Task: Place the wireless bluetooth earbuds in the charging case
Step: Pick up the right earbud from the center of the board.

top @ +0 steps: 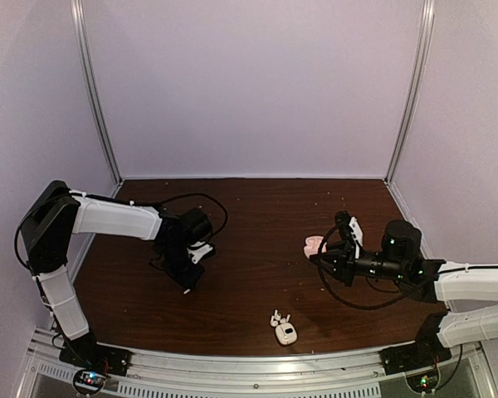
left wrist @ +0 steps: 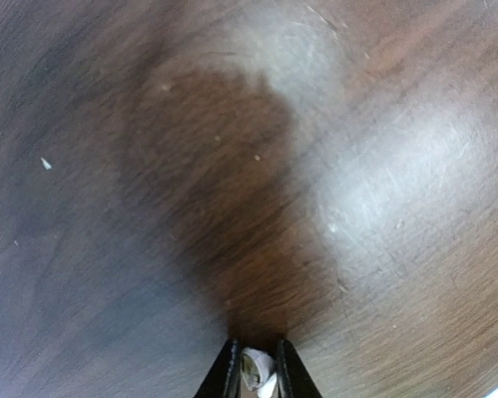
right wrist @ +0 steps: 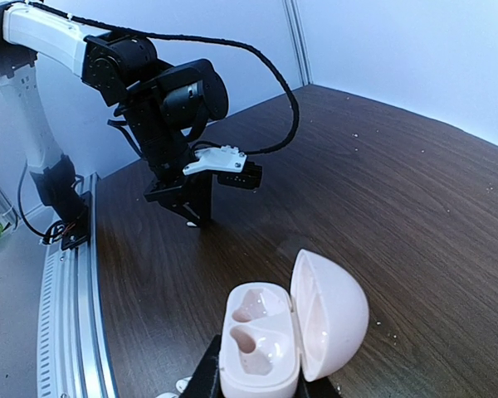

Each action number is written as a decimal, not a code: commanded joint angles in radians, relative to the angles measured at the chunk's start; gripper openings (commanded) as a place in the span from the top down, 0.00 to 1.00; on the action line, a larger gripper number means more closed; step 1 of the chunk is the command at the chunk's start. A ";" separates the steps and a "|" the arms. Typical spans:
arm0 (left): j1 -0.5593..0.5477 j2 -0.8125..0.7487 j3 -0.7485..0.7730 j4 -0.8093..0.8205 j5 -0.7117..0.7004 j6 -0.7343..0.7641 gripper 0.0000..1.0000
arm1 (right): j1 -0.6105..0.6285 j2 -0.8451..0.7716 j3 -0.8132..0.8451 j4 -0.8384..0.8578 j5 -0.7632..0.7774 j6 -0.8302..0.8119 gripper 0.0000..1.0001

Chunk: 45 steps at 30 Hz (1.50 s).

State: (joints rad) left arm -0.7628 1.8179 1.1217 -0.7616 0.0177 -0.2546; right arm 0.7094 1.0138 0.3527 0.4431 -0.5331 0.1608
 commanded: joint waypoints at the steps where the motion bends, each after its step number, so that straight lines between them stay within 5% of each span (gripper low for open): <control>1: -0.018 0.030 0.010 -0.054 -0.003 0.005 0.86 | 0.005 -0.004 0.007 0.004 0.019 -0.004 1.00; 14: -0.020 -0.008 0.021 0.000 0.033 -0.015 1.00 | 0.005 -0.004 0.011 -0.003 0.019 -0.007 1.00; 37: -0.020 -0.113 0.002 0.114 0.074 -0.030 1.00 | 0.005 0.004 0.017 0.000 0.021 -0.012 1.00; 45: -0.020 -0.275 -0.062 0.342 0.150 -0.056 1.00 | 0.006 0.023 -0.026 0.124 0.027 0.011 1.00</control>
State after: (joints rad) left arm -0.7792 1.6535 1.0981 -0.6022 0.1123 -0.2893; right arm 0.7094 1.0210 0.3519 0.4549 -0.5224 0.1574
